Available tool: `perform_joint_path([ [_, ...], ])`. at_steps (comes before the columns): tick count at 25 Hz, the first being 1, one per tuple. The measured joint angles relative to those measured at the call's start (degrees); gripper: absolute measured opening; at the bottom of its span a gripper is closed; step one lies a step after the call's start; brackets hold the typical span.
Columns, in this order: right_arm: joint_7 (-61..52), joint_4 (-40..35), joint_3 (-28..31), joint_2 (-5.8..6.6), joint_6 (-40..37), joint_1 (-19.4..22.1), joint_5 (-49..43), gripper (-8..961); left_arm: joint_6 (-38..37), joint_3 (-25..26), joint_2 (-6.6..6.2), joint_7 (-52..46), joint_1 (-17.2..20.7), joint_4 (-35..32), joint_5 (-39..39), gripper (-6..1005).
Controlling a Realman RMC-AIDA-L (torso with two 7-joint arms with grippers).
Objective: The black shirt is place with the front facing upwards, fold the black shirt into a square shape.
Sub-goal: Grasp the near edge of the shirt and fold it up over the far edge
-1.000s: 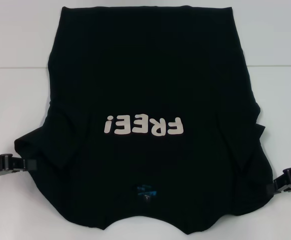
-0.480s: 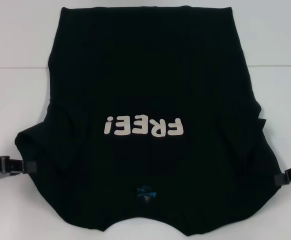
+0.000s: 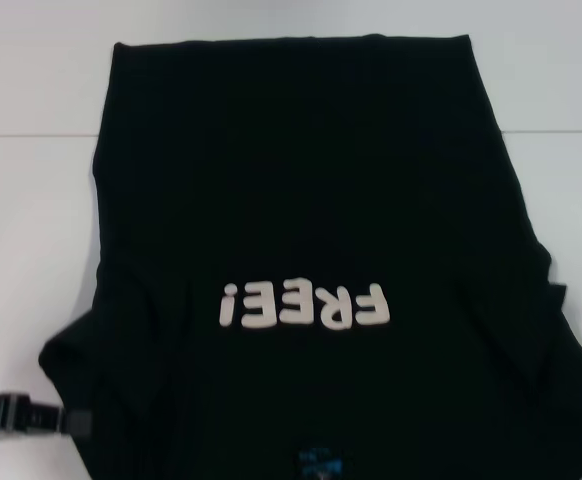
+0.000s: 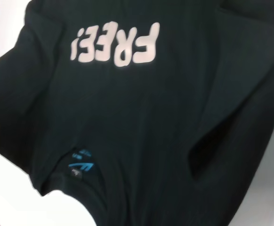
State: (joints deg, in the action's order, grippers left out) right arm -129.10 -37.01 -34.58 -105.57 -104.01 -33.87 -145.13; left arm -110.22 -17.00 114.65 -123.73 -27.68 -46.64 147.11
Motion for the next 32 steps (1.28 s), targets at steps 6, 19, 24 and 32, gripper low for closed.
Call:
perform_joint_path([
  [6, 3.43, 0.59, -1.46, 0.11, -5.48, 2.42, -0.39, 31, -5.61, -1.70, 0.43, 0.44, 0.68, 0.76, 4.42, 26],
  [19, 5.15, 2.27, 1.25, -0.81, -5.74, 2.15, 1.53, 45, -5.14, -2.25, 0.23, 1.34, -2.62, 3.55, 2.06, 25],
  [24, 5.00, 5.27, 6.80, 0.78, -7.13, 2.23, 8.78, 50, -4.01, 3.53, -1.23, 0.32, -4.45, 4.63, -0.54, 25],
  [32, 4.23, 11.44, 18.87, 1.10, -0.61, 2.48, 20.01, 59, 6.44, 8.93, -2.65, -2.54, -5.92, 9.29, -8.85, 26],
])
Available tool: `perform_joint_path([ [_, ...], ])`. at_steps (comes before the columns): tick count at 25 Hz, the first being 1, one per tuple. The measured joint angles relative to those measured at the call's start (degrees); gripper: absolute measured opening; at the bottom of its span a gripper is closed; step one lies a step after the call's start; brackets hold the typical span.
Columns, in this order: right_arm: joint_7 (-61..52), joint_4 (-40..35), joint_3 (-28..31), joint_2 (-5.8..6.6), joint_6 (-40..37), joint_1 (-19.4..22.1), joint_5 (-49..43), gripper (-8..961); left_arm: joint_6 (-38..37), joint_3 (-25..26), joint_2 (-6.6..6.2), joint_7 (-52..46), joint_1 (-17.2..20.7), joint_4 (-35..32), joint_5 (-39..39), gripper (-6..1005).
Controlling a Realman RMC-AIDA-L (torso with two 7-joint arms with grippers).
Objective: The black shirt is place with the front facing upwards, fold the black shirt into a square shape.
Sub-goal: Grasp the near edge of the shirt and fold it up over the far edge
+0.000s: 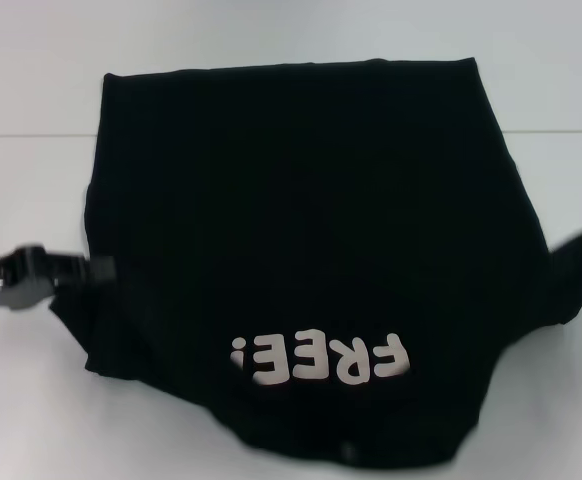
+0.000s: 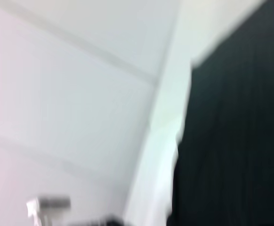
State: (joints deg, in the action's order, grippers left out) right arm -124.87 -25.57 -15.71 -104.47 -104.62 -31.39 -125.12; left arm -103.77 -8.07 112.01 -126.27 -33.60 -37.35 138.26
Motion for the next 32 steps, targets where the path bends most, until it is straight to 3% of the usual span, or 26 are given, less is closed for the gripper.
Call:
perform_joint_path([
  [5, 2.78, 3.10, 1.39, -2.84, 11.36, 0.67, 8.55, 64, 11.60, -0.16, 0.20, 0.30, -0.20, 3.24, -5.62, 25],
  [9, 8.18, 3.65, 1.48, -6.28, 21.07, 1.01, 14.11, 68, 20.08, -0.07, 0.98, 3.67, -0.77, 6.83, -10.82, 25],
  [14, 16.60, 5.40, 1.36, -9.49, 30.14, 0.64, 20.41, 74, 28.21, -0.13, 2.54, 7.79, -1.26, 10.20, -16.94, 26],
  [16, 19.35, 5.70, 1.36, -10.53, 33.20, 0.09, 21.60, 76, 33.33, -0.22, 3.97, 10.25, -2.28, 11.12, -18.79, 26],
  [24, 31.25, 7.21, 1.37, -13.76, 41.93, -1.93, 28.28, 85, 42.11, -0.35, 6.89, 16.28, -3.80, 12.30, -25.90, 25],
  [32, 36.95, 8.56, 1.41, -14.55, 47.77, -4.52, 28.87, 93, 49.04, -1.18, 8.65, 20.19, -5.59, 12.48, -27.22, 26],
])
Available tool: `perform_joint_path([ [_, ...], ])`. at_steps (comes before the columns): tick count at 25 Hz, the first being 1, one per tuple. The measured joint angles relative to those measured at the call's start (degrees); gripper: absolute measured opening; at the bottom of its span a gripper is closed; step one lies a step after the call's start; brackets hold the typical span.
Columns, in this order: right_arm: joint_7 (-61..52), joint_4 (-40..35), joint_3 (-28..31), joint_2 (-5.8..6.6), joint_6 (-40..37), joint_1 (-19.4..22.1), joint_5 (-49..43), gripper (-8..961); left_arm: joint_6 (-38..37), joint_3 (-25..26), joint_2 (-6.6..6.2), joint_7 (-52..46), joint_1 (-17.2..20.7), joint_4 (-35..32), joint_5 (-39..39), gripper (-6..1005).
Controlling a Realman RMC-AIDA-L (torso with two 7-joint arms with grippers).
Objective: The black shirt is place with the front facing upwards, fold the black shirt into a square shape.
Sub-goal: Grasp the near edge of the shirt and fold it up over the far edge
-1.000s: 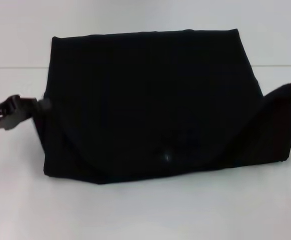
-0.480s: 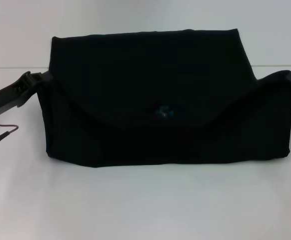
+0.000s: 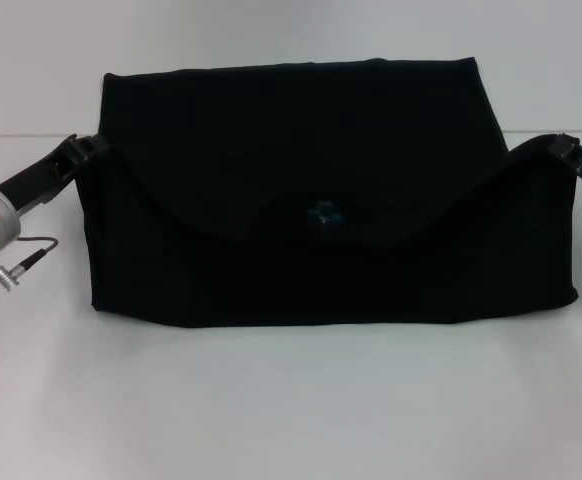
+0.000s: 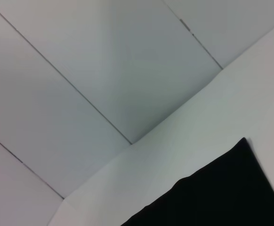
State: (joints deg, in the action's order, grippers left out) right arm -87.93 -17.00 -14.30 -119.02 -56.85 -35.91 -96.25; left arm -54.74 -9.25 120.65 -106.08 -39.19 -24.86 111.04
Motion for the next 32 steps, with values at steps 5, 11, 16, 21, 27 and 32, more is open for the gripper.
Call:
perform_joint_path([
  [5, 0.12, -0.46, -0.04, 0.28, 0.60, -1.13, 0.18, 98, 2.55, 0.05, 0.08, 2.62, -0.61, 0.65, -1.93, 25],
  [11, 1.35, -0.11, -0.45, -0.10, 5.67, -2.42, 0.15, 105, 5.62, 0.06, 0.42, 5.48, -1.01, 2.16, -2.58, 25],
  [16, 4.19, 0.83, -2.99, -0.58, 11.02, -3.63, -0.22, 110, 13.28, 0.27, 2.05, 7.28, -1.95, 3.01, -3.72, 31],
  [21, 7.70, 1.58, -3.52, -0.65, 10.81, -3.55, -0.17, 116, 13.91, 0.06, 3.08, 11.49, -1.50, 3.28, -7.78, 86],
  [27, 7.33, 1.26, -3.48, -0.61, 7.65, -1.91, -0.13, 251, 12.99, -0.75, 2.81, 11.18, -1.19, 4.40, -7.45, 317],
  [32, 6.98, 0.95, -3.55, -0.02, 1.06, 0.14, -0.17, 508, 10.98, -4.16, 2.61, 8.70, -0.71, 4.07, -7.34, 526],
])
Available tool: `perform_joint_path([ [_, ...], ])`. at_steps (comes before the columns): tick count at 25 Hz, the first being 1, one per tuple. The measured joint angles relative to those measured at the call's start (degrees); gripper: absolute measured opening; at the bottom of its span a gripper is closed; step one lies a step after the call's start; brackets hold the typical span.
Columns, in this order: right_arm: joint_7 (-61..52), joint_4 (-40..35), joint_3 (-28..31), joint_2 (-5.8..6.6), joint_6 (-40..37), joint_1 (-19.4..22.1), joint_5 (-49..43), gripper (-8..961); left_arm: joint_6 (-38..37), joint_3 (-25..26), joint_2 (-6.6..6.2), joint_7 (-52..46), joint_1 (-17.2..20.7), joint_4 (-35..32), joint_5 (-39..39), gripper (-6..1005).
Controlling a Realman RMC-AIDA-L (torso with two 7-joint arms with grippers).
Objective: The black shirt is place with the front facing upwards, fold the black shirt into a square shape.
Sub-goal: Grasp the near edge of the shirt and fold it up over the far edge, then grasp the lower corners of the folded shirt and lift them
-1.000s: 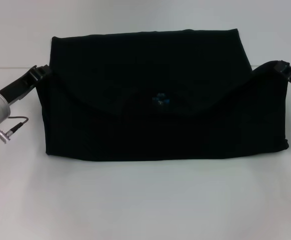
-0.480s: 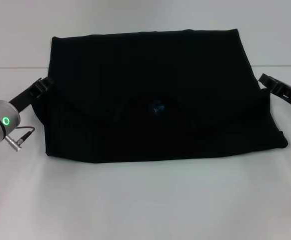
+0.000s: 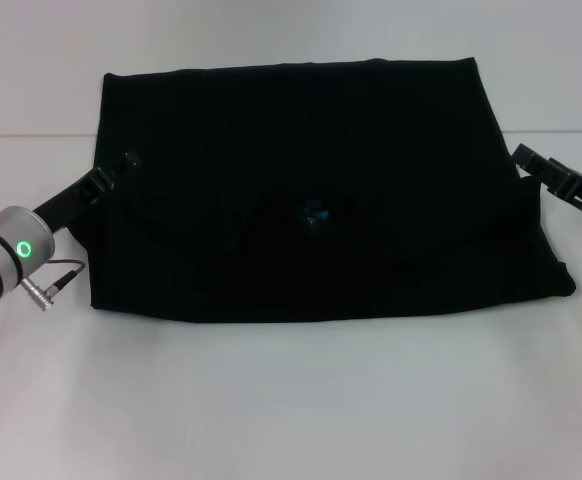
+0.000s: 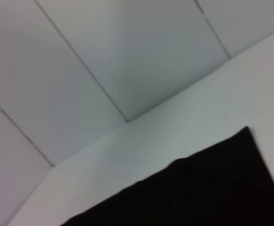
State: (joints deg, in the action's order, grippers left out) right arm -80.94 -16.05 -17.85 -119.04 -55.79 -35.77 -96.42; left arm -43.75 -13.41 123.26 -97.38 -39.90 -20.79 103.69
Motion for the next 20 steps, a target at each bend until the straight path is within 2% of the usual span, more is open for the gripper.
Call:
perform_joint_path([
  [4, -0.48, -0.02, -1.61, 0.35, -4.26, 2.06, -0.40, 702, -1.34, -3.98, -1.18, -3.72, 1.49, -0.84, 1.40, 600],
  [6, -0.64, -0.07, -3.16, 0.75, -6.56, 3.22, -0.42, 799, -4.89, -4.54, -1.39, -6.86, 3.20, -2.60, 2.62, 637],
  [10, -0.66, -0.33, -8.93, 2.56, -14.20, 5.59, -0.71, 864, -16.88, -4.78, -1.99, -13.41, 6.57, -8.42, 6.33, 711],
  [13, -0.47, -2.23, -15.50, 4.44, -21.65, 7.42, -3.68, 897, -25.21, -4.69, -3.17, -20.82, 8.03, -14.12, 14.39, 785],
  [17, 0.12, -5.12, -17.22, 4.45, -24.62, 8.52, -8.40, 897, -33.07, -4.13, -4.56, -23.80, 8.54, -19.22, 23.07, 786],
  [20, 0.54, -6.65, -17.50, 4.06, -25.81, 8.88, -12.78, 897, -35.64, -4.29, -4.88, -23.31, 8.59, -20.89, 26.65, 787],
])
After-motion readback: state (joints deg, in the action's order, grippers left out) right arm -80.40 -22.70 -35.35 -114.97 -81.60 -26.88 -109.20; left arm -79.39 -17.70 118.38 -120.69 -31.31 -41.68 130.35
